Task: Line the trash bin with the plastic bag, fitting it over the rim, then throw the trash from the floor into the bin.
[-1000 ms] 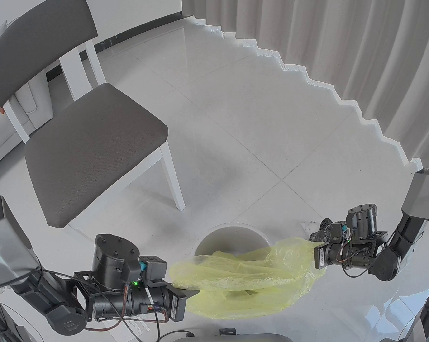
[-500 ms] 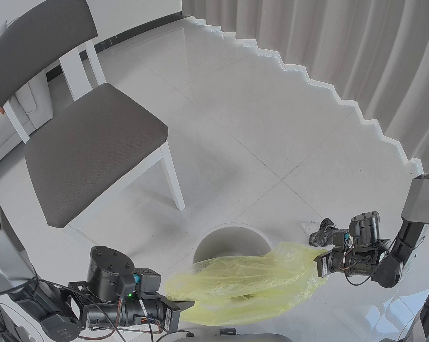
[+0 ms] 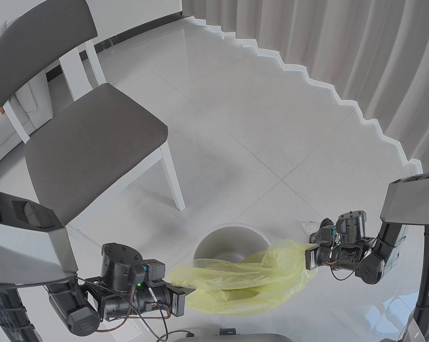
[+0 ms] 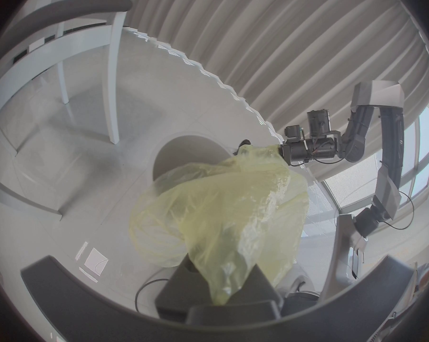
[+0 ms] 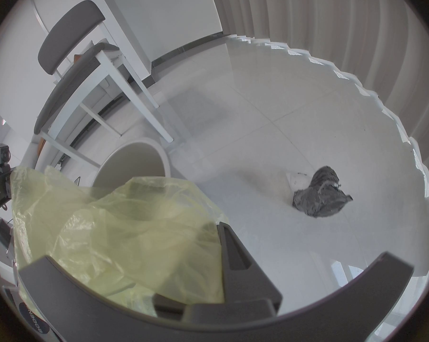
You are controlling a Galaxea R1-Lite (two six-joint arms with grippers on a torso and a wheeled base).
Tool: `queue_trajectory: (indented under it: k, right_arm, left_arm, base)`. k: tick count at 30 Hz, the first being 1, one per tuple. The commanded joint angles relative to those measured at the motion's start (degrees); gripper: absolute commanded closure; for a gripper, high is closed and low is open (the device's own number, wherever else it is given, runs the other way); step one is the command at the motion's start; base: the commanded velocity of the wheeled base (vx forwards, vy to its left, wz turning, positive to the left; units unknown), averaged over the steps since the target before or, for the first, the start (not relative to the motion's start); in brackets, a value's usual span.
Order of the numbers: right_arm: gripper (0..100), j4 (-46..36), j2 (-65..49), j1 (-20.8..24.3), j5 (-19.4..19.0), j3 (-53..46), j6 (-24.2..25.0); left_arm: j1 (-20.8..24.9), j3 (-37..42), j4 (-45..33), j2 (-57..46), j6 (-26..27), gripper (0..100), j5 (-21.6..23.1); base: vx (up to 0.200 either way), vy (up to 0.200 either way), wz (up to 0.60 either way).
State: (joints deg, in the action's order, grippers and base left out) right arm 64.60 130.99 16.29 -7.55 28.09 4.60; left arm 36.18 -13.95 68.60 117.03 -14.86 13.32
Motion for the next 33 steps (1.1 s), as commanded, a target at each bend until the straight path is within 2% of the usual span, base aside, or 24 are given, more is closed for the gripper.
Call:
queue_trajectory:
  k: [1, 13, 15, 20, 33]
  right_arm:
    - [100, -0.2, 4.5, -0.6, -0.7, 4.7, 0.2]
    - [100, 1.1, 5.6, -1.2, -2.0, 3.8, -0.3]
    - [100, 3.9, 6.6, -1.1, -2.1, 3.2, -0.6]
    - [100, 8.6, 9.6, -1.1, -2.1, 3.2, -0.7]
    - [100, 14.9, 12.3, -0.2, -2.0, 1.2, -2.6]
  left_arm:
    - [-3.1, -0.5, 1.9, 5.3, 0.0, 100, 0.0]
    - [-5.6, -0.5, 4.2, 7.2, 0.2, 100, -0.1]
    - [-5.6, -4.1, 8.3, 12.4, 0.7, 100, 0.0]
    - [-6.7, -9.0, 9.0, 17.4, 3.4, 100, 0.0]
    - [-8.8, -7.8, 9.2, 16.7, 3.4, 100, 0.4]
  base:
    - [0.0, 0.0, 0.0]
    - [0.0, 0.0, 0.0]
    - [0.0, 0.0, 0.0]
    - [0.0, 0.0, 0.0]
    - [0.0, 0.0, 0.0]
